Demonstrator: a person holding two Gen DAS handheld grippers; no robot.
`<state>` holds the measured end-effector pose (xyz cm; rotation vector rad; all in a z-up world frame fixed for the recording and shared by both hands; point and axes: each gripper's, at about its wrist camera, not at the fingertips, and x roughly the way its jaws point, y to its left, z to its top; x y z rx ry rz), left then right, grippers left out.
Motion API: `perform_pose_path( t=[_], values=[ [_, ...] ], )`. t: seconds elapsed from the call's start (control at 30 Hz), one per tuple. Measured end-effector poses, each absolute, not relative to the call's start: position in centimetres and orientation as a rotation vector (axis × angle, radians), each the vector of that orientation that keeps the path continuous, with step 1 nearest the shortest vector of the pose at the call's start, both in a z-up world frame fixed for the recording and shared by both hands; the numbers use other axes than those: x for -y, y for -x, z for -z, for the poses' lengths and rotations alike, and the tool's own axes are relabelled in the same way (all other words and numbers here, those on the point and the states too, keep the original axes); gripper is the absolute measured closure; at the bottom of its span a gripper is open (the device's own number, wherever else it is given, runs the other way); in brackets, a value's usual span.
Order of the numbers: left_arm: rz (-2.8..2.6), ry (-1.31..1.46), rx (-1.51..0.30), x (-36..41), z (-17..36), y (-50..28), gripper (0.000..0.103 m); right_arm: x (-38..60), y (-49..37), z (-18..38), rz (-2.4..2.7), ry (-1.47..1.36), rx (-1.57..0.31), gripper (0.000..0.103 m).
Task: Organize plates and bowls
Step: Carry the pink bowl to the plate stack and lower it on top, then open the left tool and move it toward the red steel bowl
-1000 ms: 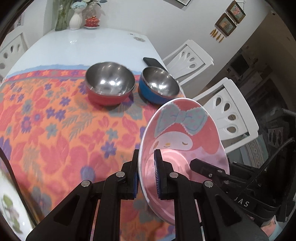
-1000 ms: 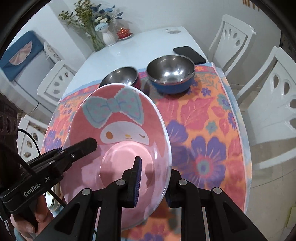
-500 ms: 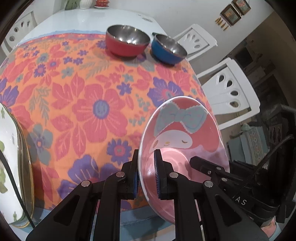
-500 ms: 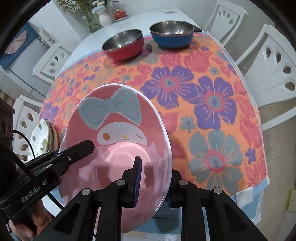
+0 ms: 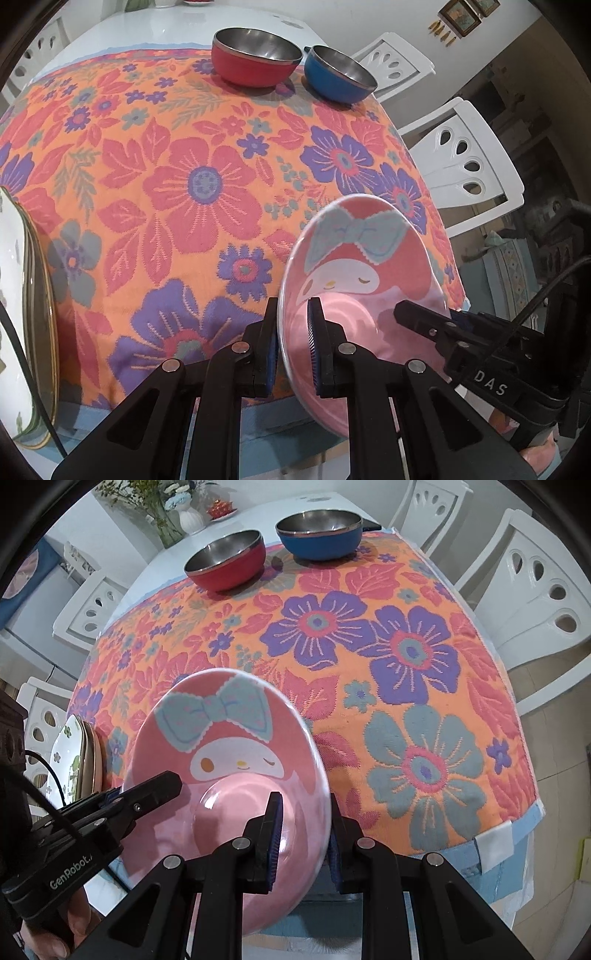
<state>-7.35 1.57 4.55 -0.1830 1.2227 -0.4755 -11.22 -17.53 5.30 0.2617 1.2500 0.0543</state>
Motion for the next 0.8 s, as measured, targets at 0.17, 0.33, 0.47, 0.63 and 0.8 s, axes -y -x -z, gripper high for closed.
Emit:
perform_pose_path(
  t=[0.17, 0.33, 0.47, 0.63, 0.8],
  values=[
    [0.477, 0.172, -1.204, -2.2, -5.3, 8.0, 0.091, 17.7, 11.8, -6.3, -0.047, -0.263, -1.235, 0.082],
    [0.464, 0.175, -1.192, -3.8, -6.2, 9.0, 0.091, 18.2, 13.6, -7.8, -0.039, -0.273, -1.220, 0.082],
    [0.460, 0.199, -1.175, -5.1, -7.2, 10.3, 0.091, 18.4, 15.6, -9.1, -0.026, -0.288, -1.206, 0.082],
    [0.492, 0.216, -1.117, -5.8, -9.9, 11.9, 0.091, 17.9, 17.2, -10.8, -0.028, -0.295, -1.188, 0.082],
    [0.502, 0.214, -1.051, -6.8, -13.0, 12.1, 0.091, 17.3, 17.2, -14.0, -0.049, -0.317, -1.131, 0.082]
  ],
)
